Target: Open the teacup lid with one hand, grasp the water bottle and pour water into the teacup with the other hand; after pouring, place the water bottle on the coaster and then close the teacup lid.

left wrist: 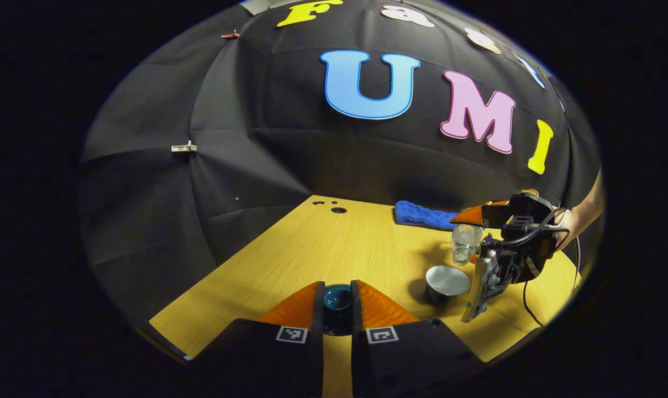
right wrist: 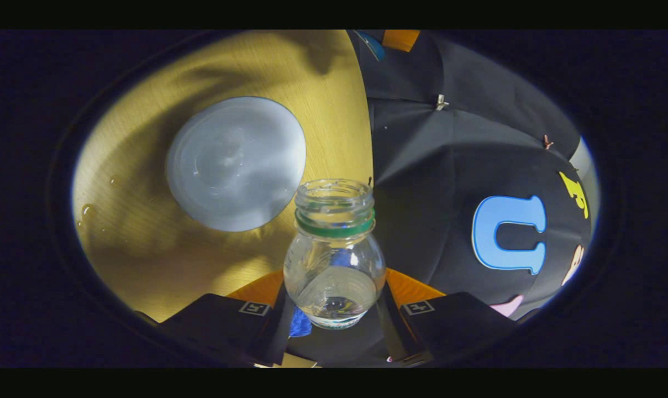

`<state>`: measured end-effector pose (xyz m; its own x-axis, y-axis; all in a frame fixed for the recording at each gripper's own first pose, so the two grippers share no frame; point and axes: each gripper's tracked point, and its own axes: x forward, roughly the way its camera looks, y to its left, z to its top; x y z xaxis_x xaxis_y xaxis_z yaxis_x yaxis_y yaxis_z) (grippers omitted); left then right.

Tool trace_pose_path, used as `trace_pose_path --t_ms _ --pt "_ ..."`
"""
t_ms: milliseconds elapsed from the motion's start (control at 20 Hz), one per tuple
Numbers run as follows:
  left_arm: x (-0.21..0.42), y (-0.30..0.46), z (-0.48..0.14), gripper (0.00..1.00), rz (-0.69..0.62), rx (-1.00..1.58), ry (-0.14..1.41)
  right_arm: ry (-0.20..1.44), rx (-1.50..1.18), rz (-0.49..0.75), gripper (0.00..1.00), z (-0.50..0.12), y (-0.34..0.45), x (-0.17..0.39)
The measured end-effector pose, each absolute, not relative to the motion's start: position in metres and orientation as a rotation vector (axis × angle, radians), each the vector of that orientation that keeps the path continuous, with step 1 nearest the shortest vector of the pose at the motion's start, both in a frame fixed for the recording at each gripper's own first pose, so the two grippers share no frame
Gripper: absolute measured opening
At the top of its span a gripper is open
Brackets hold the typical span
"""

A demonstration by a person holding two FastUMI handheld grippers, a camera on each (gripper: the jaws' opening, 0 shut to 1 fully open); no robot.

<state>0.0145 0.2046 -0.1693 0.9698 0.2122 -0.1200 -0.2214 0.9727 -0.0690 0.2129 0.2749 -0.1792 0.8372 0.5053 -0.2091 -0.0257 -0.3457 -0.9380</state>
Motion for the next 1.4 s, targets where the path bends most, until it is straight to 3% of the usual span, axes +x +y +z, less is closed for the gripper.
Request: trace_pose_path --t_ms 50,1400 --pt "0.014 0.207 -0.169 0.24 0.223 -0.083 0.112 -0.374 -1.869 0.572 0.71 -0.179 0.277 0.212" --pt "0.004 0.212 -0.168 0.24 0.256 -0.064 0.1 -0.417 -2.082 0.571 0.71 -0.184 0.281 0.219"
